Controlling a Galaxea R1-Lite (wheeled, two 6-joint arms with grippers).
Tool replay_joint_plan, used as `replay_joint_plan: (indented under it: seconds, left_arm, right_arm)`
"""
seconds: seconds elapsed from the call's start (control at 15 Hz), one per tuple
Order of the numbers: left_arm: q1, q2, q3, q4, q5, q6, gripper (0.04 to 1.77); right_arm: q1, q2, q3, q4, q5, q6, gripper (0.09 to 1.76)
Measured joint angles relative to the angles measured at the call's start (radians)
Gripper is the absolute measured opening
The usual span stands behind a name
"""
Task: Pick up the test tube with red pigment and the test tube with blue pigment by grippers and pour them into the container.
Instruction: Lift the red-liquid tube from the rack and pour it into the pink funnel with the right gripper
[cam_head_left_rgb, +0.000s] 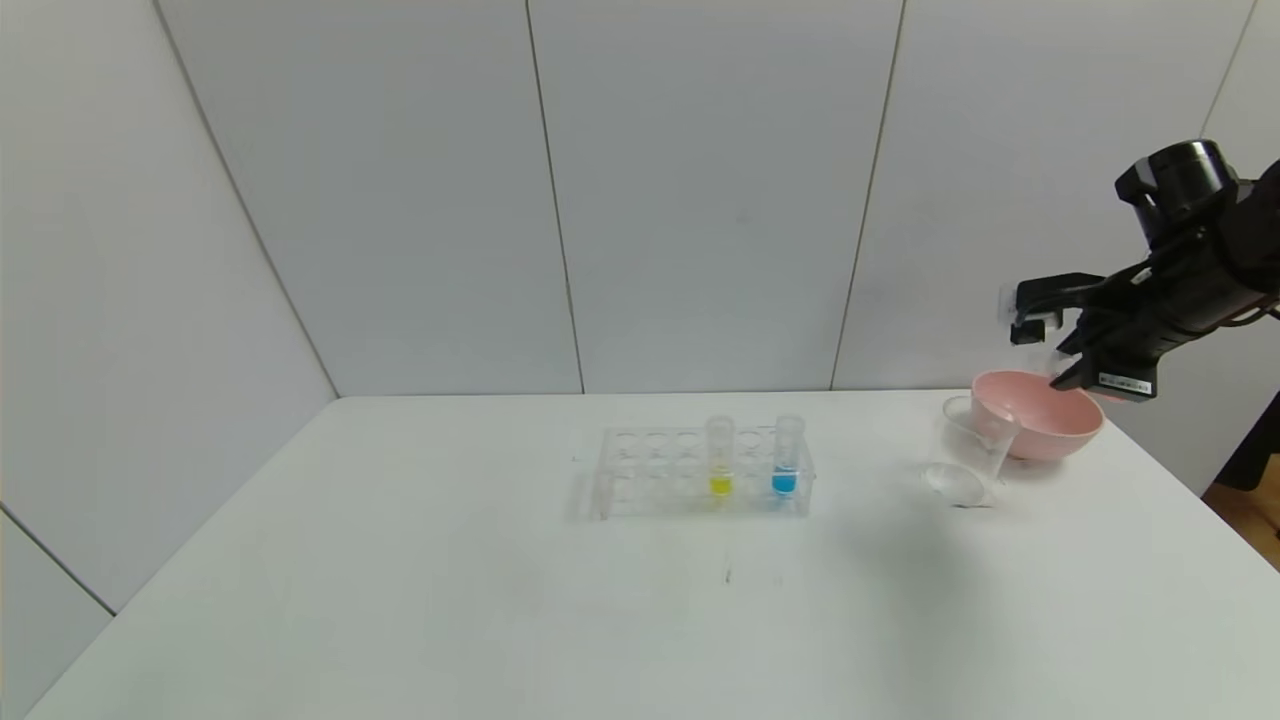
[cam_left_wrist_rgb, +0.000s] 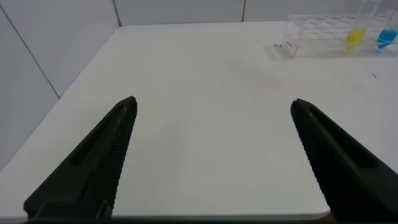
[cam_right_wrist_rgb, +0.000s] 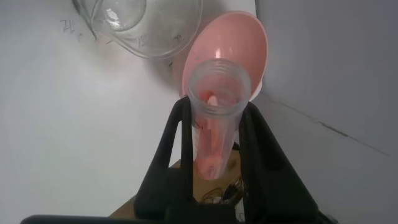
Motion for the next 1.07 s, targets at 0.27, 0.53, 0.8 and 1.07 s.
replay_joint_plan:
  seconds: [0.27,0.53,0.8,1.07]
  left_arm:
    - [0.0,0.0,0.0,0.0,0.0,0.0,1.76]
    - [0.0,0.0,0.0,0.0,0.0,0.0,1.76]
    - [0.0,0.0,0.0,0.0,0.0,0.0,1.76]
    - [0.0,0.0,0.0,0.0,0.0,0.0,1.76]
  right_arm:
    - [0.001,0.014,-0.001,-0.029,-0.046,-0.036,0.5]
    - [0.016,0.021,-0.001,-0.029,-0.096,-0.06,0.5]
    - [0.027,0.028,0.0,-0.035,-0.101,-0.107,0.5]
    - [0.05,0.037,0.0,-0.046,-0.156,-0.127,0.5]
